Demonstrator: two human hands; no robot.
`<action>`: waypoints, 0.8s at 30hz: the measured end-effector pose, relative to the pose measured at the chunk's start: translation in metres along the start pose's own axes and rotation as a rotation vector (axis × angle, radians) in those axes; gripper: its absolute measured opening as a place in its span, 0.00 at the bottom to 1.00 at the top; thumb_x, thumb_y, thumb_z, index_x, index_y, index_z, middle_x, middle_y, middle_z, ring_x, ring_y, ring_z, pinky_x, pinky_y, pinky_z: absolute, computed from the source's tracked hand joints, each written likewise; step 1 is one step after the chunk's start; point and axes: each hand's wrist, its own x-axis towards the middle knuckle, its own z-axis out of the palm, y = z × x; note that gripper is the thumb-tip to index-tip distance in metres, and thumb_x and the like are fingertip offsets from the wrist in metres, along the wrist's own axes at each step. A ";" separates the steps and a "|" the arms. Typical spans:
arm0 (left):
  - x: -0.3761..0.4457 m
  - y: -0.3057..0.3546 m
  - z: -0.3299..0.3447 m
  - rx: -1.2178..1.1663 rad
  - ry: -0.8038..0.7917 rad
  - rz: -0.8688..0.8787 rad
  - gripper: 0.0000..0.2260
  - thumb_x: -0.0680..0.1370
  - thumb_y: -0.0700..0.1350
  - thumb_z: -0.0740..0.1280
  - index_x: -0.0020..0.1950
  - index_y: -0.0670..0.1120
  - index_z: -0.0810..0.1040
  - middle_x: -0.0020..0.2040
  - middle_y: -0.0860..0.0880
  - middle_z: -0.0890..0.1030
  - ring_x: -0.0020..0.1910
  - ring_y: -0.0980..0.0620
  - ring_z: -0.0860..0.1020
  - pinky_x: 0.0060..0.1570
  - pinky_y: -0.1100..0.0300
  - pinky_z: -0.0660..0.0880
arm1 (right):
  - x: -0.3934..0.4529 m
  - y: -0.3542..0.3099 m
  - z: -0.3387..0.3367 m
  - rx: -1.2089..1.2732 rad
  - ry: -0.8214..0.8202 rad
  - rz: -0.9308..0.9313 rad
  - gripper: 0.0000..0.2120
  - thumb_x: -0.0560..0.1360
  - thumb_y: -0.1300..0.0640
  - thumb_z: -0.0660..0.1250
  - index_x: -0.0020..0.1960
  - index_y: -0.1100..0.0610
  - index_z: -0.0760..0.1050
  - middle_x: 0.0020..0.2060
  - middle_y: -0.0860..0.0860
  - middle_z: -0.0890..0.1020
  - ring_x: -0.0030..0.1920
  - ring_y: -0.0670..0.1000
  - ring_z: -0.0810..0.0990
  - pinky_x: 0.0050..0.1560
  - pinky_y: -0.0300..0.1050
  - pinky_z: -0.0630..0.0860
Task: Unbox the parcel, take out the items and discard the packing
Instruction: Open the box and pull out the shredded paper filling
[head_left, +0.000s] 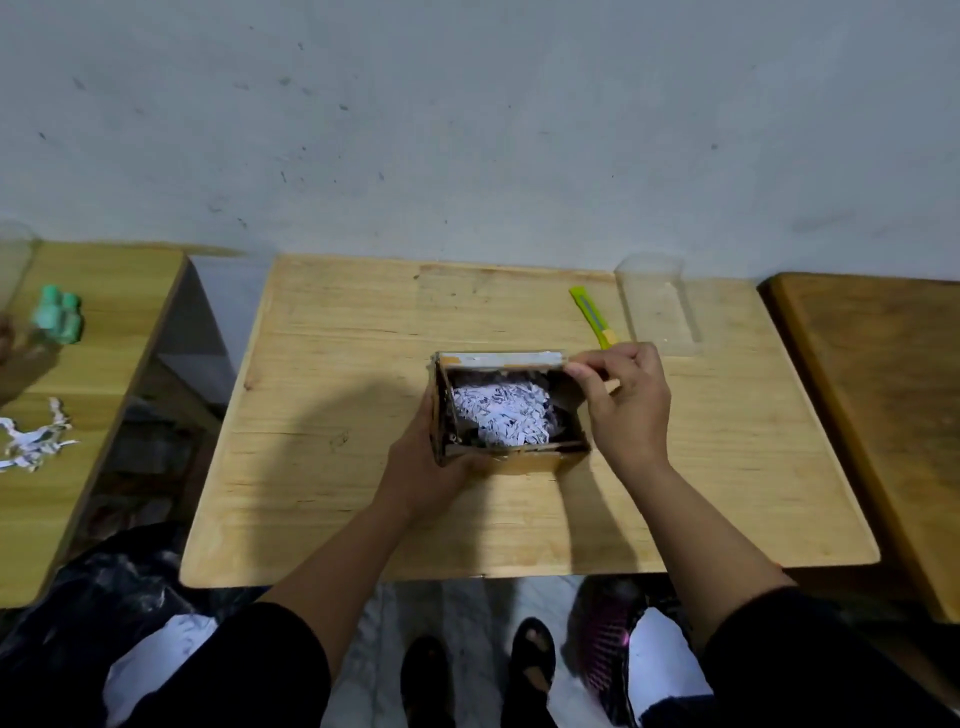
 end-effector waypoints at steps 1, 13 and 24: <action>0.000 0.000 0.000 0.003 -0.005 -0.002 0.46 0.65 0.50 0.77 0.75 0.57 0.54 0.60 0.58 0.77 0.57 0.60 0.73 0.53 0.71 0.65 | 0.011 -0.006 0.000 0.010 0.007 0.004 0.03 0.71 0.58 0.71 0.44 0.56 0.83 0.42 0.45 0.71 0.43 0.44 0.74 0.50 0.37 0.73; 0.011 0.014 -0.009 0.258 0.122 0.212 0.37 0.70 0.59 0.68 0.72 0.43 0.62 0.68 0.44 0.71 0.66 0.55 0.67 0.63 0.71 0.60 | 0.083 0.003 0.030 -0.178 -0.488 -0.144 0.21 0.73 0.55 0.68 0.65 0.55 0.71 0.61 0.60 0.73 0.60 0.58 0.76 0.65 0.50 0.71; 0.060 0.050 0.025 0.703 -0.380 -0.005 0.51 0.68 0.55 0.74 0.76 0.44 0.41 0.76 0.44 0.48 0.75 0.46 0.49 0.74 0.53 0.53 | 0.053 0.044 0.043 -0.583 -1.157 -0.499 0.51 0.66 0.41 0.72 0.75 0.51 0.42 0.73 0.55 0.55 0.72 0.57 0.59 0.72 0.50 0.61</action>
